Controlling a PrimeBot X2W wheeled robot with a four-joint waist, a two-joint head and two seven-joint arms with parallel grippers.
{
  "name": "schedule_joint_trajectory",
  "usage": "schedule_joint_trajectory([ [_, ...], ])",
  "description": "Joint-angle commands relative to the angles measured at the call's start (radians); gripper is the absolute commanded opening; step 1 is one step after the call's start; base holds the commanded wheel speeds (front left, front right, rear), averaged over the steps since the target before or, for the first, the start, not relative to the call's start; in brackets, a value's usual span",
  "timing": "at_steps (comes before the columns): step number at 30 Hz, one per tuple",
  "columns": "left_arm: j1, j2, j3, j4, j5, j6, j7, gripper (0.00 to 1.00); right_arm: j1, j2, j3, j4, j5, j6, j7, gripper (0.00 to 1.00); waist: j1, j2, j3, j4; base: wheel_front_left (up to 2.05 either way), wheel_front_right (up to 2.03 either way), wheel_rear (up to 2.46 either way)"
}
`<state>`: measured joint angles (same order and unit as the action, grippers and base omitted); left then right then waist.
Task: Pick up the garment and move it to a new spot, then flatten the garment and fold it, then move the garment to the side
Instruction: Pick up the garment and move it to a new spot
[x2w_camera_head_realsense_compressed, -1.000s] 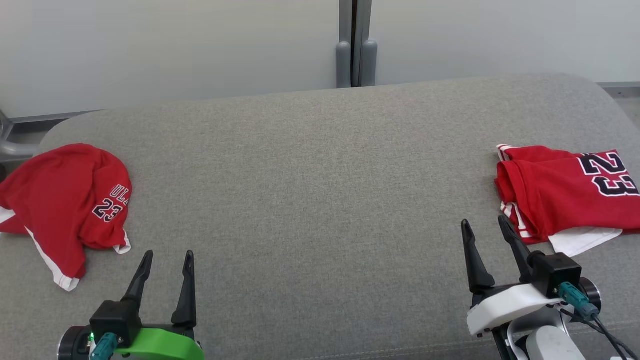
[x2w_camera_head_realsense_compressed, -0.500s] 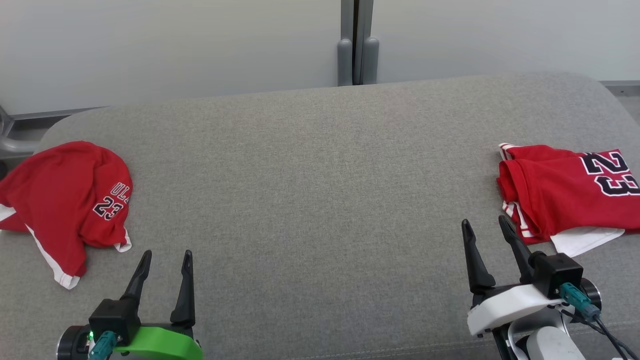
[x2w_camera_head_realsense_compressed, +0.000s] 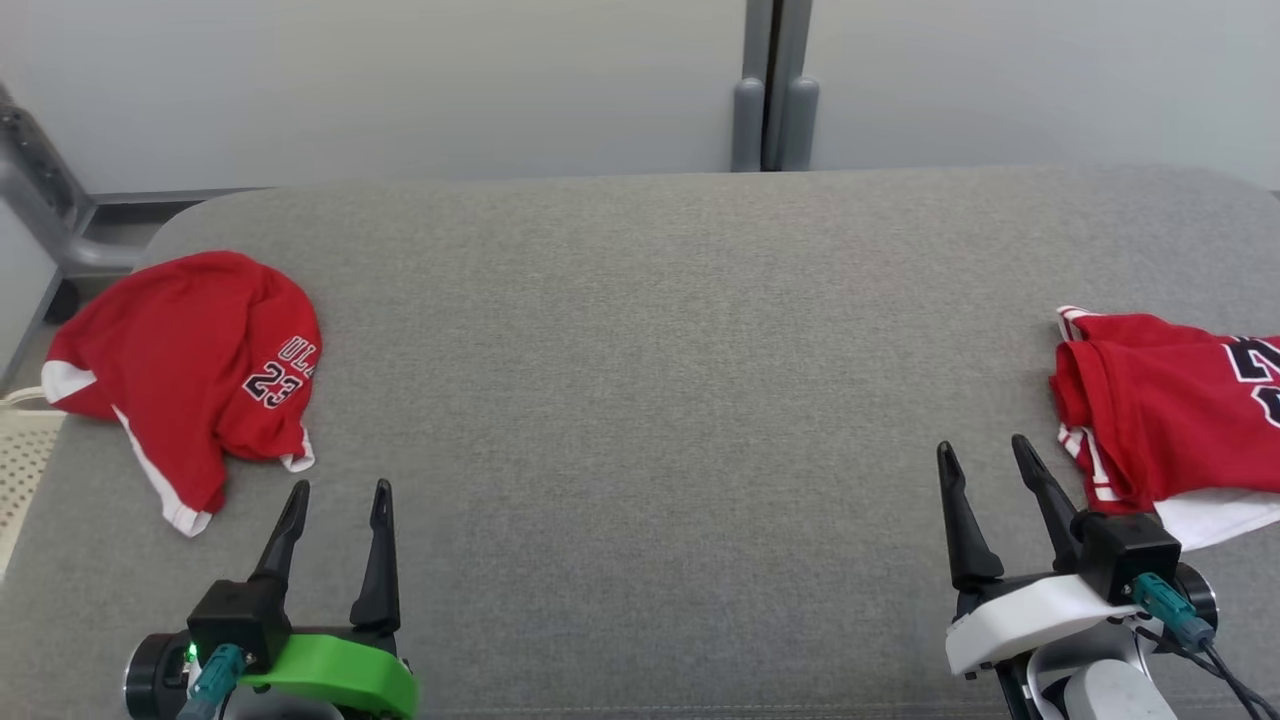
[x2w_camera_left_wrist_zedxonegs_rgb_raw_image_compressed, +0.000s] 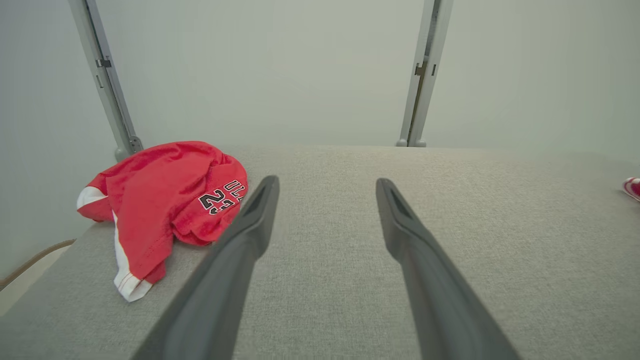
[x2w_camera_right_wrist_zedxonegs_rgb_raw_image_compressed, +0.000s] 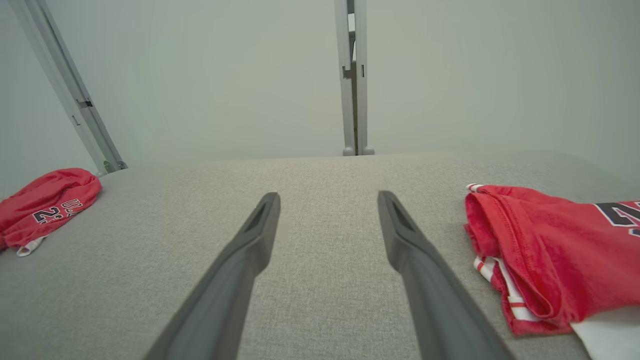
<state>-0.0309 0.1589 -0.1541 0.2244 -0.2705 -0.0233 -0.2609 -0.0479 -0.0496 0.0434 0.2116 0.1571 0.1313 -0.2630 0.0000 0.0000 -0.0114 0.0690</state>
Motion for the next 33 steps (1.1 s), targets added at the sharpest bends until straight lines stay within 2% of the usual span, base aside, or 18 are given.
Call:
schedule_joint_trajectory([
  [1, -0.005, 0.001, 0.003, -0.002, 0.007, 0.004, -0.004, 1.00, 0.003, -0.002, 0.002, -0.007, -0.006, -0.001, -0.003, 1.00, 0.0000, 0.0000, -0.003, 0.050, 0.00, 0.00, 0.00],
  [20, 0.010, 0.003, 0.012, -0.006, -0.014, 0.033, -0.001, 1.00, 0.013, -0.003, 0.029, 0.000, 0.017, -0.001, -0.003, 1.00, 0.0000, 0.0000, -0.001, 0.447, 0.00, 0.00, 0.00],
  [26, 0.033, -0.005, 0.052, -0.038, -0.030, 0.059, -0.003, 1.00, -0.045, -0.003, 0.080, 0.030, 0.009, -0.001, -0.002, 1.00, 0.0000, 0.0000, 0.029, 0.466, 0.00, 0.00, 0.00],
  [33, 0.057, -0.022, 0.084, -0.080, -0.030, 0.064, -0.003, 1.00, -0.094, -0.003, 0.110, 0.070, 0.007, -0.001, -0.002, 1.00, 0.0000, 0.0000, 0.047, 0.473, 0.00, 0.00, 0.00],
])
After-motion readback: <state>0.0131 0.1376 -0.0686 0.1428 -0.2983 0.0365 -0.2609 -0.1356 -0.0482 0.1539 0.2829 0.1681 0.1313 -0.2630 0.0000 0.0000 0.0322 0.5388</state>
